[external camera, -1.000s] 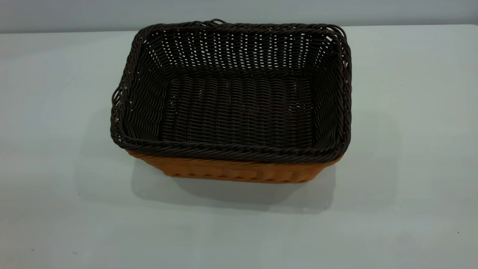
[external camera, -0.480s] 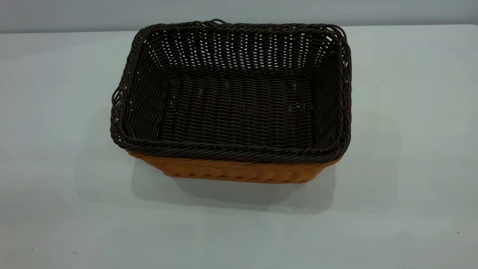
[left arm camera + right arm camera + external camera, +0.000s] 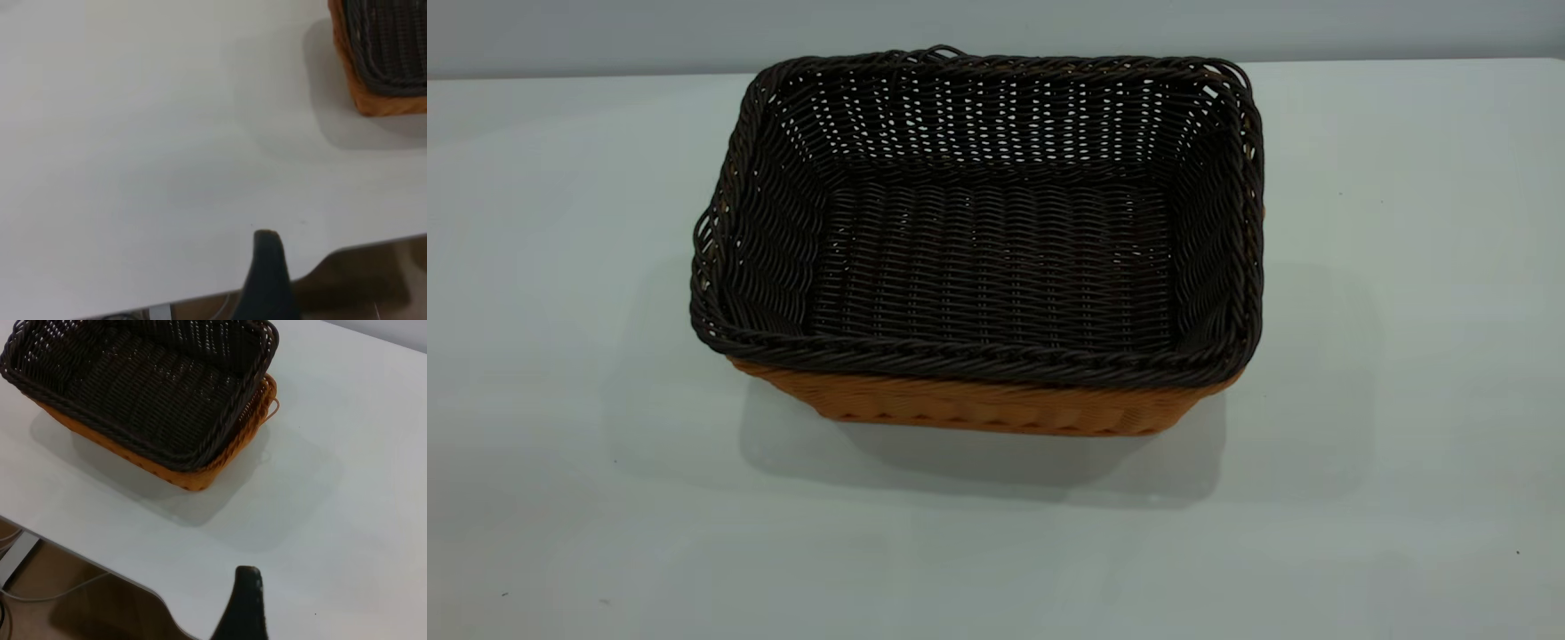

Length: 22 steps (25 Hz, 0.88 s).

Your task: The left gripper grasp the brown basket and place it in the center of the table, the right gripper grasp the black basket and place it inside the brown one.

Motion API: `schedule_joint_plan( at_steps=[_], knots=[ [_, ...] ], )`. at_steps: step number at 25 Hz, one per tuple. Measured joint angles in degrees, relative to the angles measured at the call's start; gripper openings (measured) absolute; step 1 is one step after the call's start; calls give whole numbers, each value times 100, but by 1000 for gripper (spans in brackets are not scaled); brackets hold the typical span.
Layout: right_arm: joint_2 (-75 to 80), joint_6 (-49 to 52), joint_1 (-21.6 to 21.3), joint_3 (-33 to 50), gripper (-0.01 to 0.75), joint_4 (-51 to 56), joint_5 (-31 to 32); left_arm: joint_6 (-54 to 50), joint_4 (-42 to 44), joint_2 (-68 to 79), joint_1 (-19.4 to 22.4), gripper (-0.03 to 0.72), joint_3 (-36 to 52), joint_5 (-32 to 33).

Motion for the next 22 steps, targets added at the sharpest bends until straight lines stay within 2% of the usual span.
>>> schedule_joint_plan(
  at_steps=[10, 22],
  knots=[
    [0, 0, 0, 0, 593, 0, 0, -1012, 689, -289, 0, 530, 5, -7],
    [0, 0, 0, 0, 593, 0, 0, -1012, 701, -289, 0, 530, 5, -7]
  ],
)
